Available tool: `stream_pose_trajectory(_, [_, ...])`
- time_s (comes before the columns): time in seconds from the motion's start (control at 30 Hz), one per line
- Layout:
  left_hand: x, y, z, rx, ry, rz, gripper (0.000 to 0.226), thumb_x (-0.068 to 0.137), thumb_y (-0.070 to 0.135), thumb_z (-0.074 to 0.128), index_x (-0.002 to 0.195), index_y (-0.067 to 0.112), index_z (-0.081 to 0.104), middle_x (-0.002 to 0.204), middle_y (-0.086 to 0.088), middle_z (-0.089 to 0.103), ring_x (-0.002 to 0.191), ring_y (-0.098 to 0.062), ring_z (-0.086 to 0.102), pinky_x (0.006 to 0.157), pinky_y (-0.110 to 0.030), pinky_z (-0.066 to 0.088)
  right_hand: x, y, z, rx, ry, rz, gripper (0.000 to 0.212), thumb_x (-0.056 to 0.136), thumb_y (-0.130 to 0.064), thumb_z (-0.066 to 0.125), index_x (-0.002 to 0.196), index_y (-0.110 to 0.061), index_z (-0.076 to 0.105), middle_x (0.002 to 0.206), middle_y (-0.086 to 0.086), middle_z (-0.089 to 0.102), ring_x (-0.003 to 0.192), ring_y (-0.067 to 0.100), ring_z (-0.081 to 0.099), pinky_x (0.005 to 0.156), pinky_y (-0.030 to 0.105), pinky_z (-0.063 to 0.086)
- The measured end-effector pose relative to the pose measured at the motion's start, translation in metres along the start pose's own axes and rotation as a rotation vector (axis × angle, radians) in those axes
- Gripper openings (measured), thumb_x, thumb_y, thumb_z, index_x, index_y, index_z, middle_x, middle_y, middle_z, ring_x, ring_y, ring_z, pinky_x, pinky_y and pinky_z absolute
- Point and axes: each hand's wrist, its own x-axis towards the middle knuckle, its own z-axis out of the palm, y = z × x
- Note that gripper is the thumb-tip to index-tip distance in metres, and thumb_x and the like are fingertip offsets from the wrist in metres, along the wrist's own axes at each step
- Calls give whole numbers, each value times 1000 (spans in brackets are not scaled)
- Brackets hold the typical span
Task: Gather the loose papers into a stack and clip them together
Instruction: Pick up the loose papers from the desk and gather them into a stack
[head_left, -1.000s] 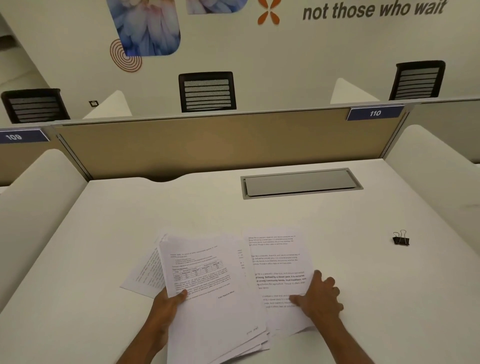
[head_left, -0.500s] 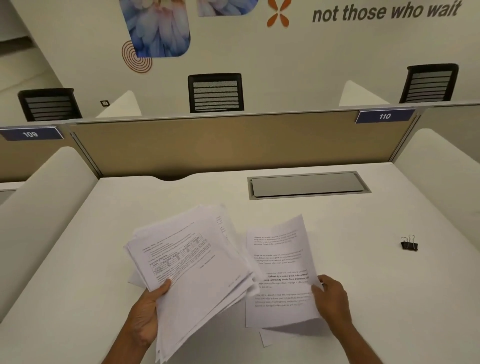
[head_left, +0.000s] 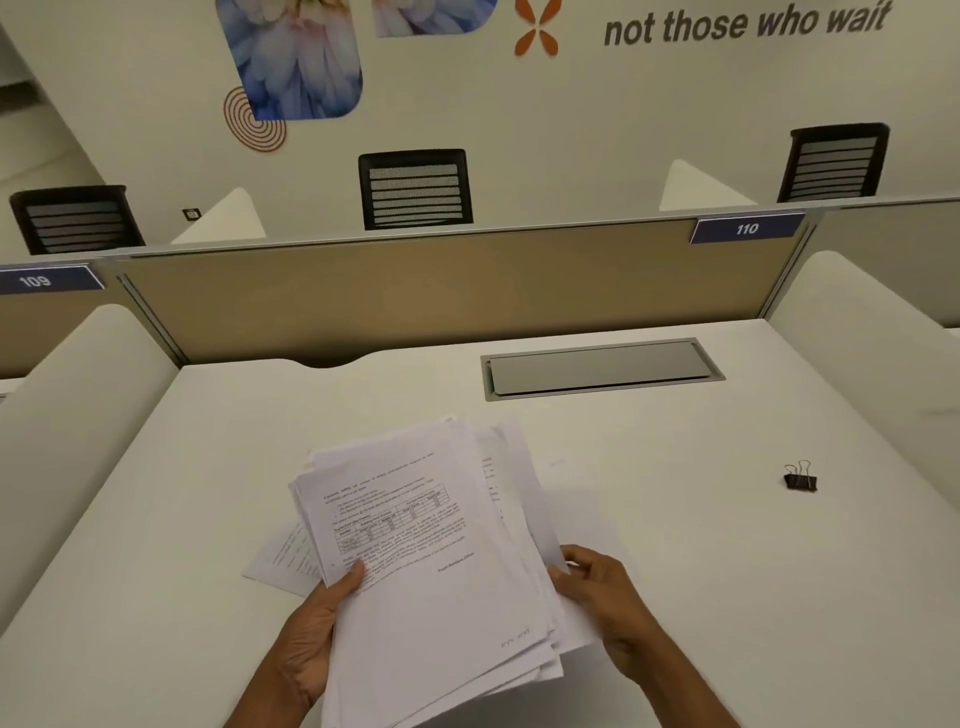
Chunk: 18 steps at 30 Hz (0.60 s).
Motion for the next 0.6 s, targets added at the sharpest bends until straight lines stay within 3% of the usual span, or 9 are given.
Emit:
stream_pose_trajectory(0.13, [-1, -5, 1, 22, -15, -33, 38, 95, 15, 62, 133, 17, 66, 132, -15, 69, 126, -38, 60, 111, -62, 39, -4, 1, 16, -21, -61, 24, 16, 92, -12, 69, 104, -16, 79, 101, 5, 81, 94, 29, 77, 83, 38, 62])
stream_pose_trajectory(0.23, [-1, -4, 2, 69, 4, 1, 44, 91, 16, 66, 134, 16, 64, 133, -17, 68, 130, -40, 57, 113, -64, 35, -3, 0, 23, -40, -70, 51, 15, 93, -19, 69, 106, -19, 78, 99, 0, 82, 90, 23, 78, 78, 34, 63])
stream_pose_trajectory(0.27, [-1, -3, 2, 80, 7, 12, 43, 91, 15, 66, 134, 16, 64, 132, -17, 68, 129, -41, 57, 113, -65, 34, -1, 2, 22, -67, -29, 57, 15, 94, -23, 68, 105, -20, 78, 97, -1, 82, 88, 22, 78, 76, 33, 63])
stream_pose_trajectory(0.33, [1, 1, -1, 102, 15, 34, 38, 94, 14, 63, 132, 15, 64, 130, -18, 69, 128, -42, 57, 113, -66, 34, 8, 13, 12, -210, 212, 26, 18, 93, -29, 69, 106, -17, 74, 96, 3, 80, 85, 23, 75, 77, 36, 62])
stream_pose_trajectory(0.43, [4, 8, -7, 150, 48, 110, 39, 95, 13, 63, 133, 16, 64, 131, -16, 69, 127, -40, 59, 112, -65, 36, 24, 30, -17, -608, 560, -34, 44, 88, -33, 74, 127, -16, 62, 119, 11, 68, 108, 29, 63, 92, 42, 52])
stream_pose_trajectory(0.5, [5, 12, -9, 201, 82, 175, 37, 95, 12, 63, 132, 14, 65, 127, -12, 72, 121, -37, 64, 107, -62, 43, 29, 36, -34, -878, 571, 80, 70, 84, -44, 74, 143, -20, 45, 134, 11, 53, 126, 32, 49, 98, 47, 46])
stream_pose_trajectory(0.6, [10, 15, -16, 290, 161, 236, 33, 95, 10, 63, 128, 10, 66, 121, -12, 74, 111, -34, 67, 97, -50, 54, 33, 34, -42, -1082, 483, 224, 86, 78, -60, 72, 145, -23, 34, 137, 8, 45, 130, 28, 43, 100, 47, 44])
